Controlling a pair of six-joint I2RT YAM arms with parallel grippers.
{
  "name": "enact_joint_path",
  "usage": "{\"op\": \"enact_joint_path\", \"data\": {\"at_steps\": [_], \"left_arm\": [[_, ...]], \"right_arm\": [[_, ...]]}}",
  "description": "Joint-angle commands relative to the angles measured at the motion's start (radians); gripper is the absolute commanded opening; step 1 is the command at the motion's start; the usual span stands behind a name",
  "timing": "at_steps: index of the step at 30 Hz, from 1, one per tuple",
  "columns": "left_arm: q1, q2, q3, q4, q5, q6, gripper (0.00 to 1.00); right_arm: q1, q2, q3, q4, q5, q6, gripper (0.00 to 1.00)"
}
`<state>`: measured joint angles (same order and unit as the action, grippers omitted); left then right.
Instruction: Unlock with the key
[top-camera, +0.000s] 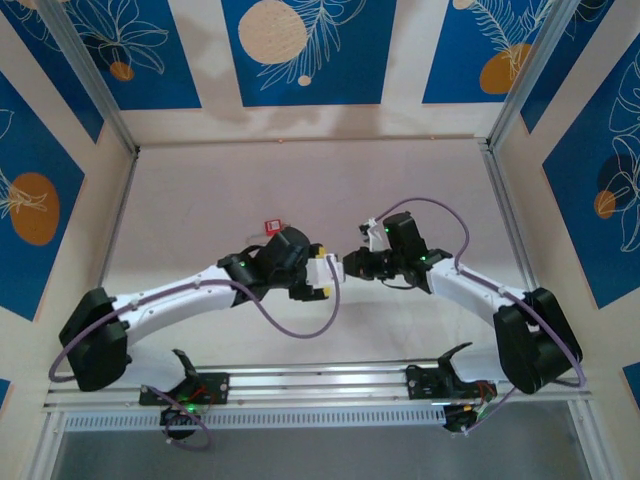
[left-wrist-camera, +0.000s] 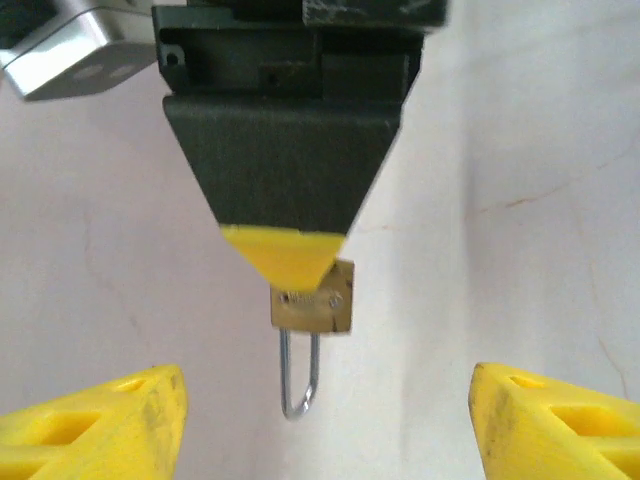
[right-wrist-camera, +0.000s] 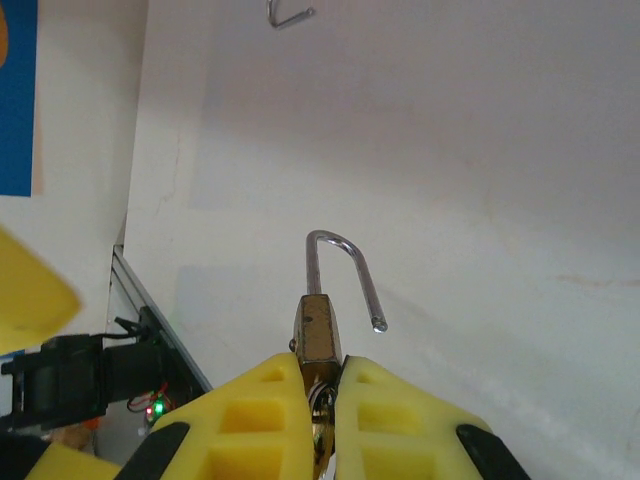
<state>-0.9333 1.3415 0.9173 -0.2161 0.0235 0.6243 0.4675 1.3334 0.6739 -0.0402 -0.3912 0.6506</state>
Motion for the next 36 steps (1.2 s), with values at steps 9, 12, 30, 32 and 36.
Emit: {"op": "enact_joint_path", "data": {"at_steps": [9,12,30,32,36], "left_arm": [[0.050,-0.308,-0.261,0.295,-0.467,-0.278,0.86],[0.061,-0.377,-0.325,0.359,-0.590,-0.342,0.87],[0.070,-0.513,-0.439,0.400,-0.669,-0.418,0.88],[0.070,-0.513,-0.439,0.403,-0.666,-0.420,0.88],[0.070,-0.522,-0.441,0.397,-0.666,-0.419,0.88]], "right_arm": [[-0.047,0.186,0.144,0.065,0.044,-0.061,0.04],[-0.049,0.243,0.182,0.083,0.050,-0.067,0.04],[-0.006,0.405,0.184,0.215,0.008,-0.054,0.04],[0.001,0.407,0.167,0.228,0.008,-0.051,0.04],[0.011,0.409,0.148,0.231,0.013,-0.063,0.04]]}}
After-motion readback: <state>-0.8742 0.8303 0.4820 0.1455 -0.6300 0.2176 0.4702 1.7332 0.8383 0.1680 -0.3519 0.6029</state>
